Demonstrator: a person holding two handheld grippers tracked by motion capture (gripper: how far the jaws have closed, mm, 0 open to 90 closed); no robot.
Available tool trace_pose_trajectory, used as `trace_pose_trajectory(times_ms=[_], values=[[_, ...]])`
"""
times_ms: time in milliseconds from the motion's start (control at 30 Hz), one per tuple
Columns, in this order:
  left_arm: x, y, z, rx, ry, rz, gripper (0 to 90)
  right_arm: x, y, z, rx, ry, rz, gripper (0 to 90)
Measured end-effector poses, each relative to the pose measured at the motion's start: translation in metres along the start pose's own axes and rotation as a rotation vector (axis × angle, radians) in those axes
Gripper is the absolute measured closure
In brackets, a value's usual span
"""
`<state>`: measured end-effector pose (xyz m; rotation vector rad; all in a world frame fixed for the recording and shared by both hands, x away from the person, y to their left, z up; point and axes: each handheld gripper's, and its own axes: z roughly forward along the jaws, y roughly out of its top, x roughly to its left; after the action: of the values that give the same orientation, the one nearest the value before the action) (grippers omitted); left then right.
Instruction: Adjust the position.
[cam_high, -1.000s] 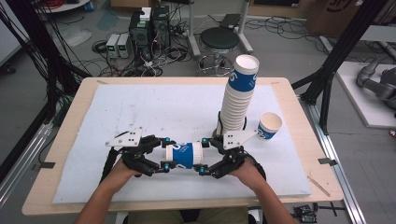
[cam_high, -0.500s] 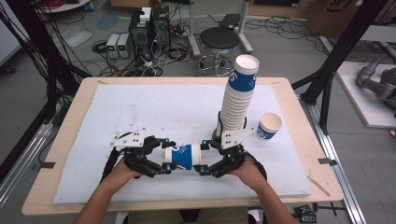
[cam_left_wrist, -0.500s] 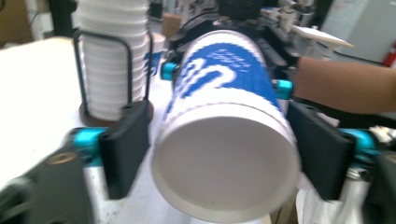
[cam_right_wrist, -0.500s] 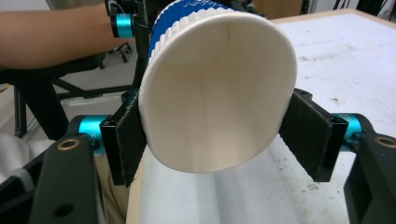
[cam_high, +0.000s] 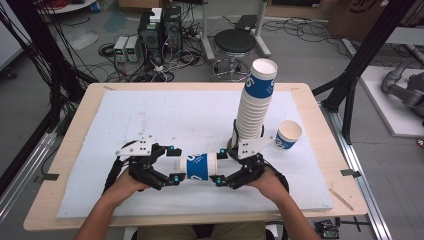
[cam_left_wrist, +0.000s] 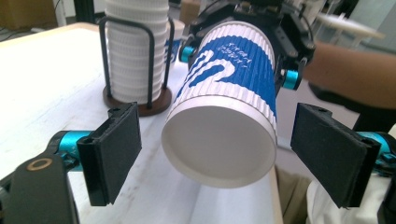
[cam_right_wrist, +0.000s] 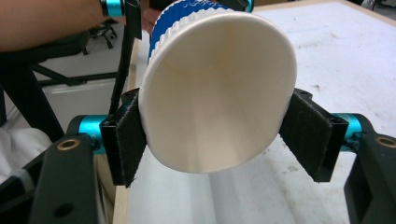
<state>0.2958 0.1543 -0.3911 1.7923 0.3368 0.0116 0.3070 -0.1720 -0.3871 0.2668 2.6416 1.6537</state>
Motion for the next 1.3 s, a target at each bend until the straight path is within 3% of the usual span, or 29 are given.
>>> trace_pose_trajectory(times_ms=[300, 500, 867, 1300], values=[[-0.008, 0.008, -0.001, 0.068, 0.025, 0.036, 16.3, 0.0, 0.006, 0.0, 0.08, -0.015, -0.029, 27.8], [-0.007, 0.017, 0.0, 0.124, 0.042, 0.053, 16.3, -0.001, 0.019, -0.002, 0.143, -0.025, -0.074, 27.8], [-0.008, 0.034, 0.006, 0.214, 0.021, 0.102, 16.8, 0.003, 0.048, 0.005, 0.312, -0.033, -0.179, 27.6], [-0.008, 0.044, 0.02, 0.336, -0.002, 0.15, 19.4, 0.008, 0.07, 0.015, 0.412, -0.025, -0.23, 27.6]])
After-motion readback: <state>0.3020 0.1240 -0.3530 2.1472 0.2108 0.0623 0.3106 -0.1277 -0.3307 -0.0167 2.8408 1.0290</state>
